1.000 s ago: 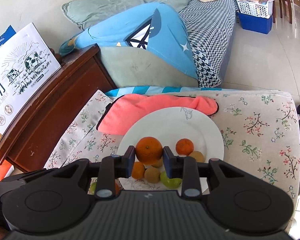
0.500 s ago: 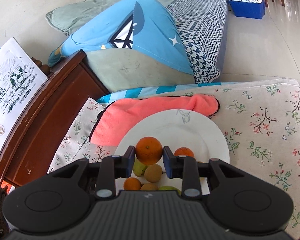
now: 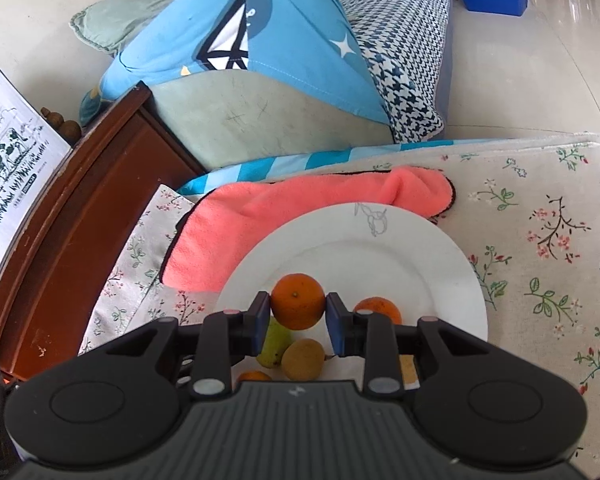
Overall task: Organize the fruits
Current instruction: 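Carry the held oranges over the white plate with both grippers, then open the left gripper over the plate while the right gripper releases its orange there, then grasp a green plum with the left gripper while the right gripper grasps a small red fruit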
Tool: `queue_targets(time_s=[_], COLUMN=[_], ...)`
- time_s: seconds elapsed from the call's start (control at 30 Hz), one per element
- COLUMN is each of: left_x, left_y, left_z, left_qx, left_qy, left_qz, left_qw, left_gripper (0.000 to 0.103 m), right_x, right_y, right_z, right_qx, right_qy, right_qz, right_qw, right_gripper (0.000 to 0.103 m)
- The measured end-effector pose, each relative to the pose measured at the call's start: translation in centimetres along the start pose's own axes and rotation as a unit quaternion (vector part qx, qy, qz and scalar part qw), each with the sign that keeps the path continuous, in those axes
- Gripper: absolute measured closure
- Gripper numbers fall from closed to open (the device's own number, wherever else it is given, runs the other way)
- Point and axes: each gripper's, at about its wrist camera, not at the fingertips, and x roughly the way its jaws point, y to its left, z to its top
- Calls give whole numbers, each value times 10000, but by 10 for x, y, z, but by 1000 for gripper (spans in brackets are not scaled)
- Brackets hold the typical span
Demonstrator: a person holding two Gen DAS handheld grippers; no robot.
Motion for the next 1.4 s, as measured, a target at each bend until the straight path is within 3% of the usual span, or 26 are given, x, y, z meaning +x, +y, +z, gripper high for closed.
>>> queue_targets(time_s=[0.27,0.43,0.63,1.0,1.4], left_x=[-9,-22,-32,-50,-71], left_y=[-5,-6,-1,18,48], left_z=[3,8,16,20,-2], left_qx=[67,113,103,60,-167], left_qy=[-97,-247,-202,-102,39], left_qz=[-42,241,406,689,782], left_qw=[9999,9993,9989,9976,9968], left_gripper=[70,41,36,36,36], right_x=[-1,-7,-10,-18,-37], right_y=[0,2,4,12,42], right_z=[2,3,1,-8,-39], right_qx=[88,61,45,-168,-842], right_qy=[-98,-182,-155,-114,-44], right_qz=[-29,-8,2,2,65], right_qw=[9999,9998,9999,9998,9964], right_gripper=[69,68,68,67,67])
